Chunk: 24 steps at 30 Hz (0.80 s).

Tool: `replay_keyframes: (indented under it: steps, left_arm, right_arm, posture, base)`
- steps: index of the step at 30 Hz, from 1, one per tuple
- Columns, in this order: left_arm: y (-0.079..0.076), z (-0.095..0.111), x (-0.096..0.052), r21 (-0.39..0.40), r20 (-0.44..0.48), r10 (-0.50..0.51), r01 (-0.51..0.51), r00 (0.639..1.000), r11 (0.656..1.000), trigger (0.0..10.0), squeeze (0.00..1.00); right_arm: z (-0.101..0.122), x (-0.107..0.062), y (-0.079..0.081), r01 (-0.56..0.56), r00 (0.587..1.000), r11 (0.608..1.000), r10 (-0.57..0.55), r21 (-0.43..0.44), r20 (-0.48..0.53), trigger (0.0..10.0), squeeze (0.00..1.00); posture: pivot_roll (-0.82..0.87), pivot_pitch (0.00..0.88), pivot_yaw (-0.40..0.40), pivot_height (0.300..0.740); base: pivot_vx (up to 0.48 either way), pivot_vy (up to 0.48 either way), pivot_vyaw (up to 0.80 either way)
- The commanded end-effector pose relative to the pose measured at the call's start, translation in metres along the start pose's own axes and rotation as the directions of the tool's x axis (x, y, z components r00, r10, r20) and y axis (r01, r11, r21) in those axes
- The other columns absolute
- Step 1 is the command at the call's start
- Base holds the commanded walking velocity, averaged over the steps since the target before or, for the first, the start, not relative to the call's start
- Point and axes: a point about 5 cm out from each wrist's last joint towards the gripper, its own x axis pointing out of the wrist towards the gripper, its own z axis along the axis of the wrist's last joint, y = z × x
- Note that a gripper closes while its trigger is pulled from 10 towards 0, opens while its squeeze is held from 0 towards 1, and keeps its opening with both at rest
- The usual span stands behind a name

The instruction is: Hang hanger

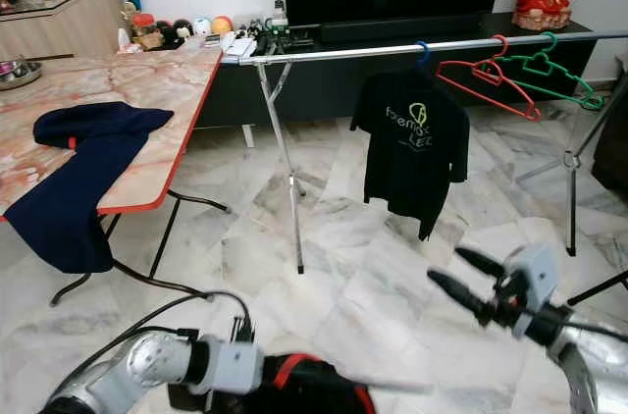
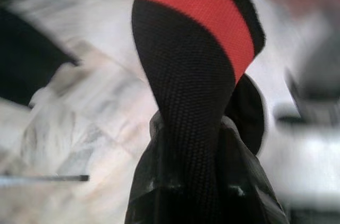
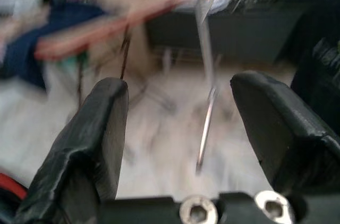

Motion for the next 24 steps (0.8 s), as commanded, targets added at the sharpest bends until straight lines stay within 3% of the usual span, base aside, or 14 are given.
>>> replay_keyframes:
  steps: [1, 4, 5, 8, 9, 12, 14, 15, 16, 18, 20, 22, 23, 24]
  left_arm:
    - [0.016, -0.001, -0.001, -0.123, 0.008, 0.102, -0.101, 0.995, 0.987, 10.0, 0.00]
    - [0.025, 0.002, 0.004, -0.230, 0.026, 0.193, -0.182, 0.981, 0.956, 10.0, 0.00]
    - [0.033, 0.005, 0.006, -0.313, 0.044, 0.275, -0.248, 0.961, 0.917, 10.0, 0.00]
    - [0.047, 0.011, 0.008, -0.476, 0.083, 0.433, -0.346, 0.898, 0.809, 10.0, 0.00]
    - [0.053, 0.016, 0.007, -0.588, 0.126, 0.509, -0.349, 0.851, 0.729, 10.0, 0.00]
    - [0.060, 0.021, 0.006, -0.692, 0.163, 0.594, -0.338, 0.787, 0.638, 10.0, 0.00]
    - [0.062, 0.022, 0.006, -0.721, 0.174, 0.615, -0.326, 0.769, 0.612, 10.0, 0.00]
    - [0.064, 0.028, 0.006, -0.757, 0.215, 0.645, -0.293, 0.733, 0.585, 10.0, 0.00]
    - [0.064, 0.028, 0.006, -0.757, 0.215, 0.645, -0.293, 0.733, 0.585, 10.0, 0.00]
    - [0.069, 0.040, 0.005, -0.784, 0.280, 0.681, -0.248, 0.677, 0.569, 10.0, 0.00]
    - [0.071, 0.045, 0.005, -0.796, 0.312, 0.684, -0.212, 0.660, 0.567, 10.0, 0.00]
    - [0.068, 0.045, 0.011, -0.779, 0.297, 0.621, -0.193, 0.725, 0.597, 10.0, 0.00]
    - [0.068, 0.045, 0.011, -0.779, 0.297, 0.621, -0.193, 0.725, 0.597, 10.0, 0.00]
    - [0.059, 0.039, 0.019, -0.694, 0.257, 0.511, -0.211, 0.820, 0.688, 10.0, 0.00]
  right_arm:
    - [0.025, 0.011, 0.000, 0.038, 0.990, 0.999, -0.038, 0.006, 0.138, 10.0, 0.00]
    - [0.032, 0.020, 0.012, 0.007, 0.982, 0.999, -0.013, 0.036, 0.191, 10.0, 0.00]
    - [0.029, 0.025, 0.025, -0.045, 0.984, 0.999, 0.040, 0.025, 0.176, 10.0, 0.00]
    - [0.023, 0.029, 0.042, -0.119, 0.979, 0.993, 0.113, 0.026, 0.168, 10.0, 0.00]
    - [0.025, 0.030, 0.044, -0.122, 0.974, 0.991, 0.109, 0.055, 0.198, 10.0, 0.00]
    - [0.031, 0.032, 0.046, -0.118, 0.966, 0.989, 0.095, 0.084, 0.242, 10.0, 0.00]
    - [0.034, 0.032, 0.046, -0.122, 0.961, 0.988, 0.093, 0.095, 0.261, 10.0, 0.00]
    - [0.039, 0.031, 0.046, -0.113, 0.954, 0.987, 0.077, 0.112, 0.288, 10.0, 0.00]
    - [0.039, 0.031, 0.046, -0.113, 0.954, 0.987, 0.077, 0.112, 0.288, 10.0, 0.00]
    - [0.046, 0.030, 0.046, -0.103, 0.943, 0.986, 0.054, 0.134, 0.328, 10.0, 0.00]
    - [0.049, 0.030, 0.048, -0.110, 0.934, 0.983, 0.053, 0.145, 0.353, 10.0, 0.00]
    - [0.051, 0.031, 0.049, -0.109, 0.933, 0.983, 0.051, 0.146, 0.356, 10.0, 0.00]
    - [0.051, 0.031, 0.049, -0.109, 0.933, 0.983, 0.051, 0.146, 0.356, 10.0, 0.00]
    - [0.052, 0.032, 0.051, -0.126, 0.935, 0.983, 0.072, 0.133, 0.347, 10.0, 0.00]
  posture:
    - [-0.06, 0.034, 0.072, 0.740]
    - [-0.06, 0.038, 0.073, 0.740]
    - [-0.06, 0.040, 0.072, 0.740]
    - [-0.05, 0.041, 0.068, 0.740]
    - [-0.05, 0.041, 0.068, 0.740]
    - [-0.05, 0.042, 0.065, 0.740]
    - [-0.06, 0.042, 0.064, 0.740]
    - [-0.06, 0.042, 0.063, 0.740]
    - [-0.06, 0.042, 0.063, 0.740]
    - [-0.06, 0.042, 0.063, 0.740]
    - [-0.06, 0.041, 0.063, 0.740]
    - [-0.06, 0.042, 0.064, 0.740]
    - [-0.06, 0.042, 0.064, 0.740]
    - [-0.06, 0.040, 0.065, 0.740]
  base:
    - [0.000, 0.000, 0.00]
    - [0.000, 0.000, 0.00]
    - [0.000, 0.000, 0.00]
    - [0.000, 0.000, 0.00]
    - [0.000, 0.000, 0.00]
    - [0.000, 0.000, 0.00]
    - [0.000, 0.000, 0.00]
    - [0.000, 0.000, 0.00]
    - [0.000, 0.000, 0.00]
    - [0.000, 0.000, 0.00]
    - [0.000, 0.000, 0.00]
    - [0.000, 0.000, 0.00]
    - [0.000, 0.000, 0.00]
    - [0.000, 0.000, 0.00]
